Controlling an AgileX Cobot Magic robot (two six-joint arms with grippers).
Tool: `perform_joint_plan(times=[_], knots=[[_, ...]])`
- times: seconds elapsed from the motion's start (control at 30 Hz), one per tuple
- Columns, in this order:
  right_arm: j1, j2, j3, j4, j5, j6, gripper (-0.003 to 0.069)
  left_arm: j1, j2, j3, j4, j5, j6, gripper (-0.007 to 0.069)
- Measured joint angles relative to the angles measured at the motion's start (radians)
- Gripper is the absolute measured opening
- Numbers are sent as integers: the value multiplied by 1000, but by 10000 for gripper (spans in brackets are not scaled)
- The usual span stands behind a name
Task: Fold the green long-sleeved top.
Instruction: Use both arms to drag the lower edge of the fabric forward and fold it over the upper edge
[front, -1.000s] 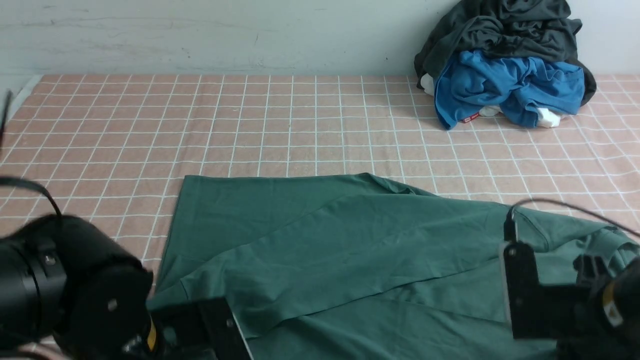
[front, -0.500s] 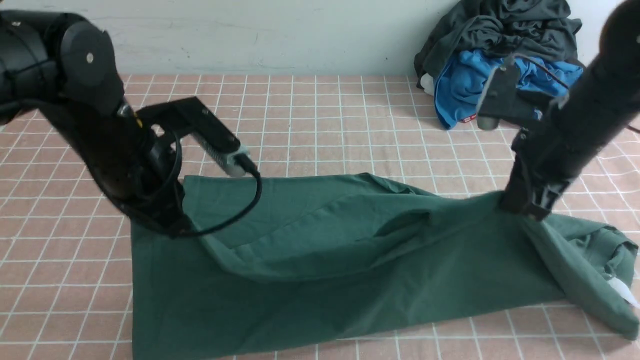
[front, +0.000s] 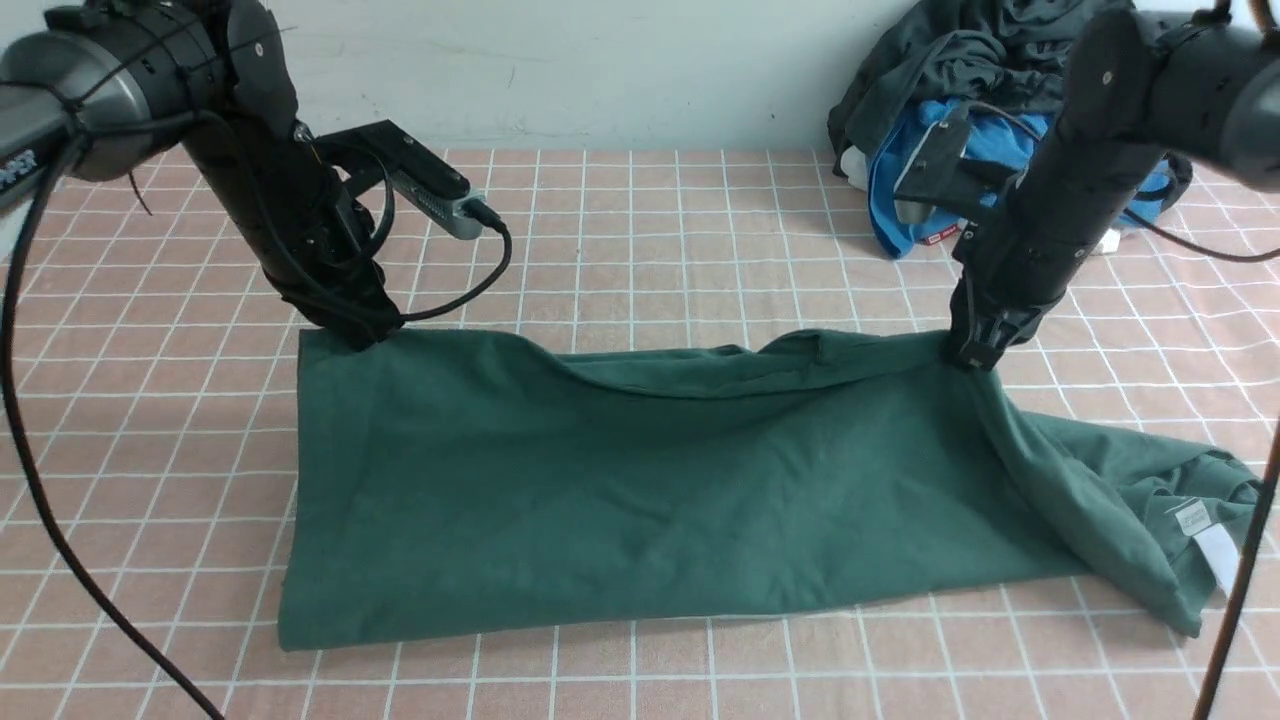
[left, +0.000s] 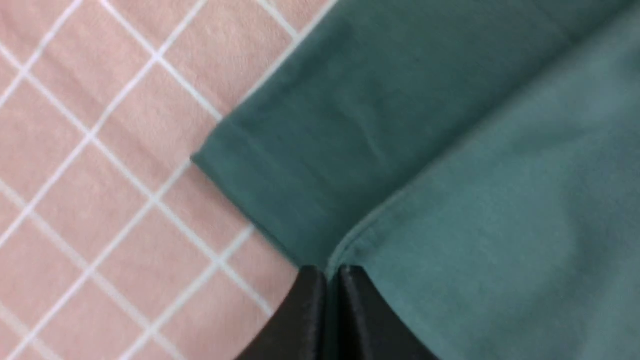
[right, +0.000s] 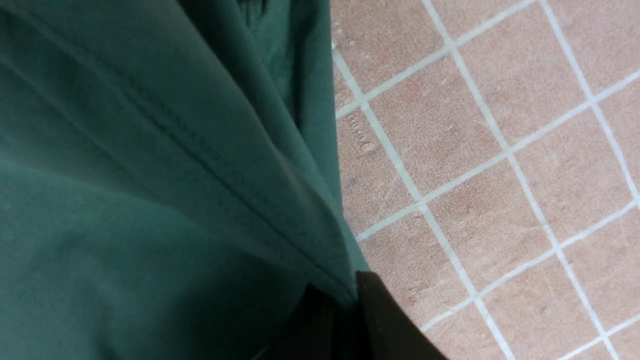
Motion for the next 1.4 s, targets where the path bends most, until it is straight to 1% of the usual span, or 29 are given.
perform_joint_plan(times=[0.13, 0.23, 0.3, 0.4, 0.47, 0.5, 0.57, 0.67, 0.7, 0.73, 0.77, 0.83, 0.87, 0.93, 1.0, 1.03, 1.13, 1.17, 1.23, 1.33, 1.4], knots=[[-9, 22, -2, 3, 0, 40, 20, 0, 62, -19, -5, -30, -3, 17], [-12, 24, -2, 5, -1, 52, 52, 0, 85, -19, -5, -67, -25, 32], [-14, 24, -2, 5, -10, 62, 95, 0, 85, -20, -6, -95, -30, 54], [-17, 24, -2, -5, -58, 123, 190, 0, 82, -24, -6, -126, -43, 130], [-20, 26, -12, -47, -103, 224, 258, 0, 77, -25, 1, -126, -77, 209], [-20, 27, -22, -71, -115, 273, 274, 0, 74, -25, 5, -123, -99, 239], [-20, 29, -65, -156, -115, 415, 320, -1, 56, -25, 23, -103, -171, 306], [-21, 23, -131, -222, -63, 532, 337, -7, 4, -25, 39, -45, -273, 335], [-22, 20, -140, -227, -53, 544, 339, -9, -6, -25, 43, -26, -286, 335], [-24, -4, -163, -226, -17, 579, 341, -25, -46, -25, 49, 22, -320, 323], [-26, -25, -167, -213, -7, 589, 342, -45, -74, -25, 49, 62, -332, 298], [-27, -75, -160, -172, 2, 596, 342, -83, -110, -11, 45, 90, -340, 236], [-27, -117, -141, -135, 1, 599, 342, -106, -128, 9, 37, 93, -340, 192], [-27, -182, -73, -83, 1, 599, 342, -151, -155, 73, 27, 93, -338, 98], [-26, -271, 32, -58, 1, 599, 342, -187, -183, 151, 19, 89, -327, 36], [-26, -317, 102, -53, 1, 599, 342, -202, -197, 198, 15, 80, -323, 19], [-24, -440, 337, -58, 2, 613, 342, -223, -231, 328, 14, 16, -317, 0], [-24, -448, 353, -60, 2, 619, 342, -225, -234, 345, 14, 4, -317, -1], [-24, -550, 542, -82, -31, 664, 342, -226, -253, 443, 14, -75, -317, -3], [-23, -621, 686, -139, -108, 726, 342, -222, -254, 527, 15, -153, -317, -3], [-23, -630, 745, -181, -141, 769, 343, -219, -254, 564, 15, -191, -317, -3]])
